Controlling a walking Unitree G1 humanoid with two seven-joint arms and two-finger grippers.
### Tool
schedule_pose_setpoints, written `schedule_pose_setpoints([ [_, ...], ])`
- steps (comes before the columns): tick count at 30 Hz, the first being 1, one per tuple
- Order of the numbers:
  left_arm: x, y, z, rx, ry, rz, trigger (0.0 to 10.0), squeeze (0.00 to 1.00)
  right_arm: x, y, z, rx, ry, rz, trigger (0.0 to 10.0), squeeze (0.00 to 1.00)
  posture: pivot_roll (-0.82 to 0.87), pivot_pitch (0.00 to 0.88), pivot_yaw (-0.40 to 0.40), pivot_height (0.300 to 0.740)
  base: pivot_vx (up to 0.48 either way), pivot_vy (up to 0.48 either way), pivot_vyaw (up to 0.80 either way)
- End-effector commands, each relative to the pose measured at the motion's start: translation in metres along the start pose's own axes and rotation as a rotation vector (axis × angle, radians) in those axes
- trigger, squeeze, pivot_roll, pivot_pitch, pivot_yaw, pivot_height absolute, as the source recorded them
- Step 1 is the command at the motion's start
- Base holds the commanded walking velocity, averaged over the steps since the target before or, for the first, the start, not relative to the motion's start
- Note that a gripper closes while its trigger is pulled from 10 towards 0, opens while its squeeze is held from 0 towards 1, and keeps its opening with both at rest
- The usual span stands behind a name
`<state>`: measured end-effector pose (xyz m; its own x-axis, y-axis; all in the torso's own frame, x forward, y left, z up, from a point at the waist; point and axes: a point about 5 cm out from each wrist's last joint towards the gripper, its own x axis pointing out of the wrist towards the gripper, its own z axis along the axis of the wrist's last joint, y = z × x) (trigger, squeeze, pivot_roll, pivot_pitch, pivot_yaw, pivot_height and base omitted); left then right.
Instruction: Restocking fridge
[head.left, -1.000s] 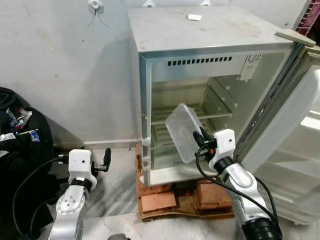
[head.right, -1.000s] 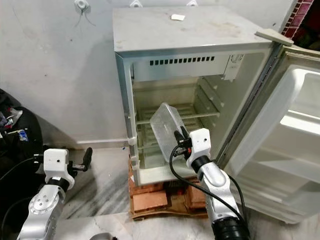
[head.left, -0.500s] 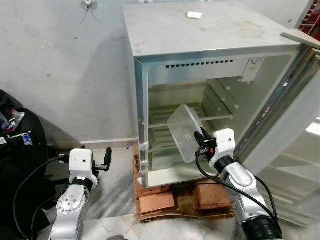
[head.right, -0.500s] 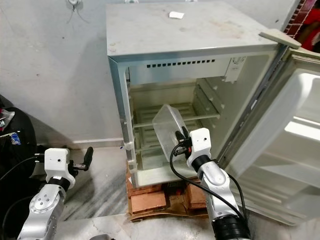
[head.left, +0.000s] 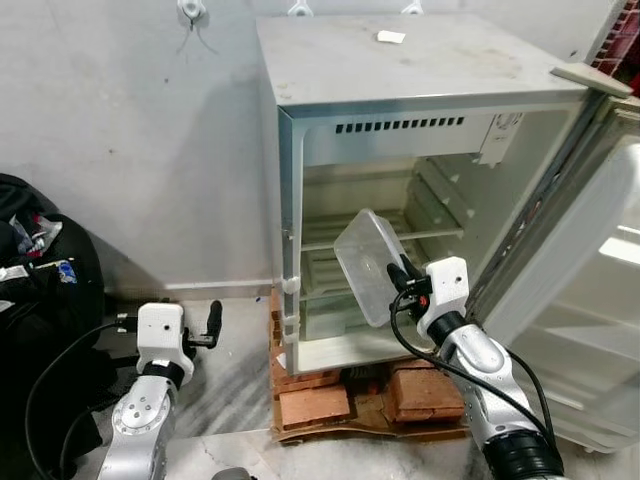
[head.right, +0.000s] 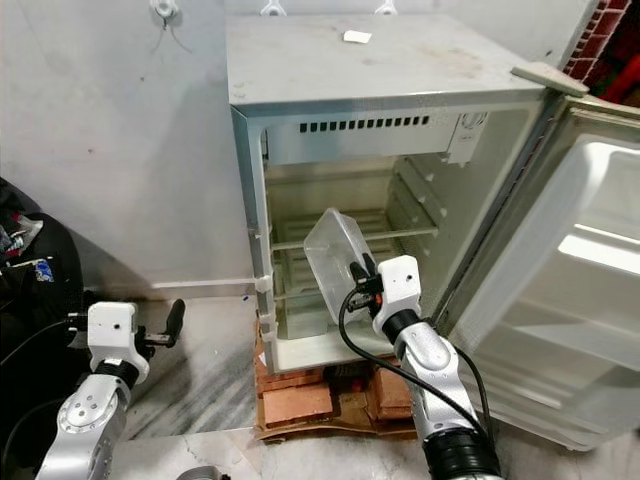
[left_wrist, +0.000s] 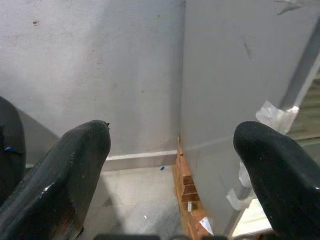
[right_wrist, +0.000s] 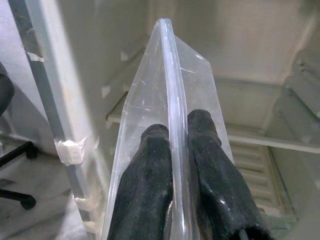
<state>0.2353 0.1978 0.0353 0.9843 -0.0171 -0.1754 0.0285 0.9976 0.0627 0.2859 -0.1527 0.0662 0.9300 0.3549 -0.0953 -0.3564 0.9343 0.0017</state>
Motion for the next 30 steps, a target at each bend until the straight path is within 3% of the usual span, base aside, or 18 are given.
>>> schedule_pose_setpoints([
  [1, -0.001, 0.000, 0.005, 0.007, -0.030, -0.006, 10.0, 0.00, 0.000, -0.004, 0.001, -0.003, -0.004, -0.009, 10.0, 0.00, 0.02, 0.000, -0.030, 0.740, 0.000, 0.000, 0.00],
  [8, -0.003, -0.001, 0.006, -0.002, -0.029, -0.012, 10.0, 0.00, -0.002, -0.006, 0.000, -0.004, -0.003, -0.013, 10.0, 0.00, 0.02, 0.000, -0.030, 0.740, 0.072, 0.000, 0.00],
  [22, -0.020, 0.004, 0.003, -0.011, -0.016, 0.010, 10.0, 0.00, -0.033, -0.014, -0.012, 0.010, 0.035, -0.069, 10.0, 0.00, 0.02, 0.000, -0.035, 0.740, 0.087, 0.000, 0.00],
  [30, -0.025, 0.002, 0.000, -0.016, -0.004, 0.011, 10.0, 0.00, -0.038, -0.016, -0.013, 0.009, 0.048, -0.074, 10.0, 0.00, 0.02, 0.000, -0.037, 0.740, 0.000, 0.000, 0.00],
])
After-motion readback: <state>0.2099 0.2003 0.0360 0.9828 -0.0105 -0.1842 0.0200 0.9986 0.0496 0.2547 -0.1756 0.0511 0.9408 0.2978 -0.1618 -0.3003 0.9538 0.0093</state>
